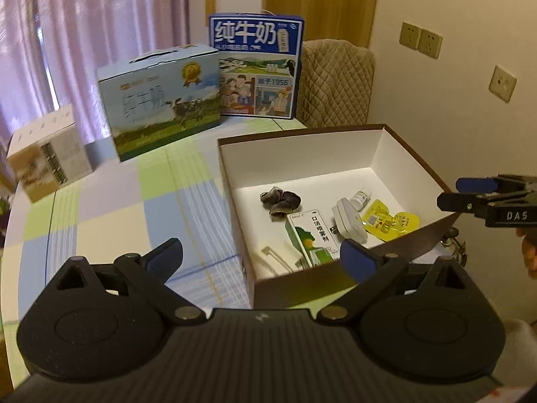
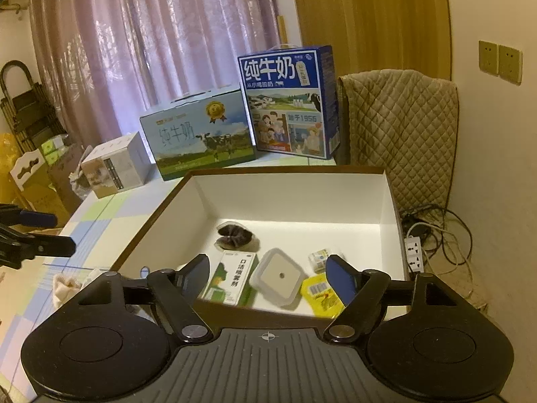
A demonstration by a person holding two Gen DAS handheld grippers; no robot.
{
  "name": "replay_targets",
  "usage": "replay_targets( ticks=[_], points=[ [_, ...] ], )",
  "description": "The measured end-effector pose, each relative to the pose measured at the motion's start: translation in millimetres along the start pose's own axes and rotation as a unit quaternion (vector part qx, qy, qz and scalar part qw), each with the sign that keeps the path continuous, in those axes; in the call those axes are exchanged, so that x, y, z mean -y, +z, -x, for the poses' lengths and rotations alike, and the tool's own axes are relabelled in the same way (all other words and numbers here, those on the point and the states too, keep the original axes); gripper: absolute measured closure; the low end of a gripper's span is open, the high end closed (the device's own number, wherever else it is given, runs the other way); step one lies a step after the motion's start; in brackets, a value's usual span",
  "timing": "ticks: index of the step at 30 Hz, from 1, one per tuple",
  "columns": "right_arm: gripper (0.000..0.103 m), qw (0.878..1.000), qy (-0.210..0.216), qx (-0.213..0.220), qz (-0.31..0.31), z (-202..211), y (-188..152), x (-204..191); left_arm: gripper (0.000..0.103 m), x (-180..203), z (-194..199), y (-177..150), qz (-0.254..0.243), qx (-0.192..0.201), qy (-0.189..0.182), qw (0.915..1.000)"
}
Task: Organize objects
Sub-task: 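Withdraw both tools from the box back toward the remaining pile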
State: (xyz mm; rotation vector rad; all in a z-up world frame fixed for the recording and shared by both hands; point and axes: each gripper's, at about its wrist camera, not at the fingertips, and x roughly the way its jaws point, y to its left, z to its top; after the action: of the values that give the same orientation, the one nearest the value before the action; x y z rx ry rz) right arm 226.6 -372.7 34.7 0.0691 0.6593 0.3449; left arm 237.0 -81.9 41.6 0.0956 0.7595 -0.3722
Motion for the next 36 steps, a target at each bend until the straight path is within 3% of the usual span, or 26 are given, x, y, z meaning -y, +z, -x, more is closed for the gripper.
replay_targets(
  ticks=[9, 24, 29, 36],
  points=[
    [0.027, 0.999, 0.023, -0.005, -0.041, 12, -15, -26, 0.004, -8, 36, -20, 0.049, 0.016, -0.018, 0.9985],
    [0.027, 0.996, 0.045, -0.027, -0.071, 23, -39, -47, 0.004, -28, 65, -64, 0.092, -0.003, 0.005, 0.9958],
    [0.027, 0.996, 0.044, -0.037, -0.068, 20, -48, -55, 0.004, -36, 70, -80, 0.105, -0.007, 0.031, 0.994],
    [0.027, 0.996, 0.056, -0.053, -0.054, 12, -60, -72, 0.004, -54, 77, -99, 0.153, -0.02, 0.035, 0.9875]
  ],
)
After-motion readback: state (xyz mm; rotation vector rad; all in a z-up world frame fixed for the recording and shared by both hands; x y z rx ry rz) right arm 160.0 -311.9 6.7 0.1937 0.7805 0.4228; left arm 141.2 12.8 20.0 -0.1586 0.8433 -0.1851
